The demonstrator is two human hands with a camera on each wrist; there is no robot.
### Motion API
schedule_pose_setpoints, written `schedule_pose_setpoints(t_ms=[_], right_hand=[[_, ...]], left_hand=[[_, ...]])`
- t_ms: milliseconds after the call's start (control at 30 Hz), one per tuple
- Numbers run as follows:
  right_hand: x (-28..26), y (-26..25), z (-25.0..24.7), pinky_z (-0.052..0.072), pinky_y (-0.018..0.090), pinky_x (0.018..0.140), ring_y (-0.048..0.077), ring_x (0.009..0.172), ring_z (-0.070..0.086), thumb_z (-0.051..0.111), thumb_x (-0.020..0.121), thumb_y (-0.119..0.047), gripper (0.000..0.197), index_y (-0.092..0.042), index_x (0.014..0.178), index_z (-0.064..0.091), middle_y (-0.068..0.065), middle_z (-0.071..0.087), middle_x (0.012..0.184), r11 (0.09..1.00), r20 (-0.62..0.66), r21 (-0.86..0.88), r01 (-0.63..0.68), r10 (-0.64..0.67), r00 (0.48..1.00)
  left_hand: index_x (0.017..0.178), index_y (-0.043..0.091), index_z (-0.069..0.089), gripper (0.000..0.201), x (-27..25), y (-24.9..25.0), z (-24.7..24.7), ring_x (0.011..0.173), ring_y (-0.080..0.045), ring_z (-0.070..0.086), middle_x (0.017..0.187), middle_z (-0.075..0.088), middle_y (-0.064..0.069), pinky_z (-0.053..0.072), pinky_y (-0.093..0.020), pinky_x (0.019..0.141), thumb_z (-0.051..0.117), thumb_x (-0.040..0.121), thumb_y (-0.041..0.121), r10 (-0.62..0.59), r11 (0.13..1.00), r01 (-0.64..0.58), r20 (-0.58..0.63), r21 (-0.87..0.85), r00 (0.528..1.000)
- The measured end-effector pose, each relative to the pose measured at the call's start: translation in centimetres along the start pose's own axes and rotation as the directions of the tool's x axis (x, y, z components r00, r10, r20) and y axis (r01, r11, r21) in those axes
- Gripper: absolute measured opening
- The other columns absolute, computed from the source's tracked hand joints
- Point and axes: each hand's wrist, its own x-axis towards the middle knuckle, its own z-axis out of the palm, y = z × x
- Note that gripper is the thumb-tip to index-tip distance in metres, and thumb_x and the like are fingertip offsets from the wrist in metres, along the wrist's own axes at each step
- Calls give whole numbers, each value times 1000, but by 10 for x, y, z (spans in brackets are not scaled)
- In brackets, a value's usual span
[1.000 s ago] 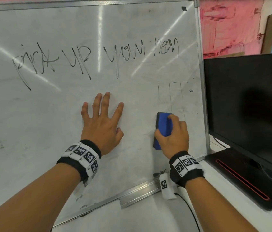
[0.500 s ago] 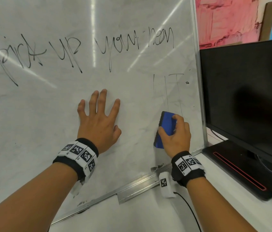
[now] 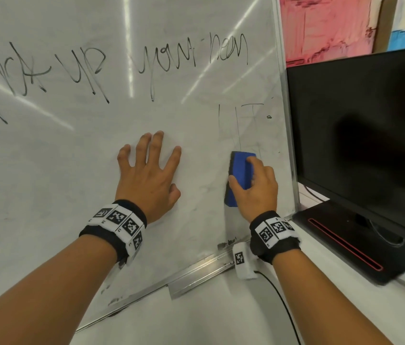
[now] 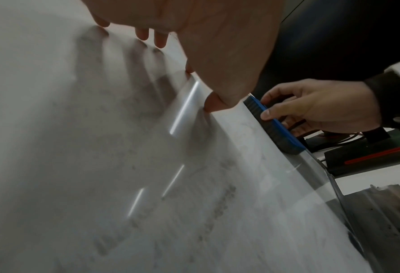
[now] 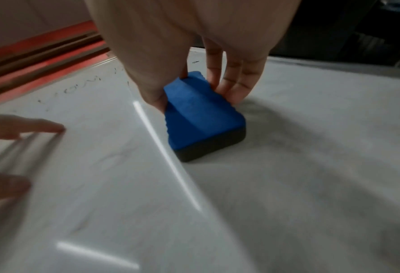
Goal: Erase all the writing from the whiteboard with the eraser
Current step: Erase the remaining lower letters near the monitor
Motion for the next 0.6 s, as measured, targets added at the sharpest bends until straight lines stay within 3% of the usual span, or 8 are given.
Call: schedule_pose_setpoints(t_ms=[167,300,367,433,600], right_hand=[[-9,-10,10,50,24,71,11,88,51,75,78,-45,58,-37,128,47,-5,46,110,980,164,-16,199,-194,967],[1,2,0,51,27,74,13,88,53,75,79,-43,58,-35,128,47,-2,47,108,999,29,18,27,-28,999],[6,5,-3,52,28,78,14,88,53,73,82,-42,57,-32,131,46,1,46,109,997,-42,30,-76,77,996],[6,3,0,51,29,83,14,94,52,70,86,-41,58,-30,137,45,1,45,113,996,-61,28,-85,87,994],[-2,-11,16,38,20,95,14,116,41,71,87,-36,69,-30,147,39,-2,38,127,989,17,34,142,-143,990]], left_hand=[[144,21,43,74,10,6,-1,143,-41,22,156,23,-20,22,-64,106,63,77,45,31,1000,-31,13,5,999],[145,26,44,71,15,3,-1,146,-39,20,159,21,-18,21,-64,107,60,82,55,100,994,-101,13,51,995],[149,28,38,74,17,1,-1,149,-39,13,162,15,-17,17,-65,109,53,85,61,130,988,-131,21,79,991],[154,29,28,78,21,0,0,152,-37,6,165,7,-15,13,-66,111,46,88,66,140,984,-143,37,105,989],[159,29,11,85,27,-3,4,152,-37,-6,166,-7,-13,4,-69,113,35,89,72,165,974,-170,44,153,985]])
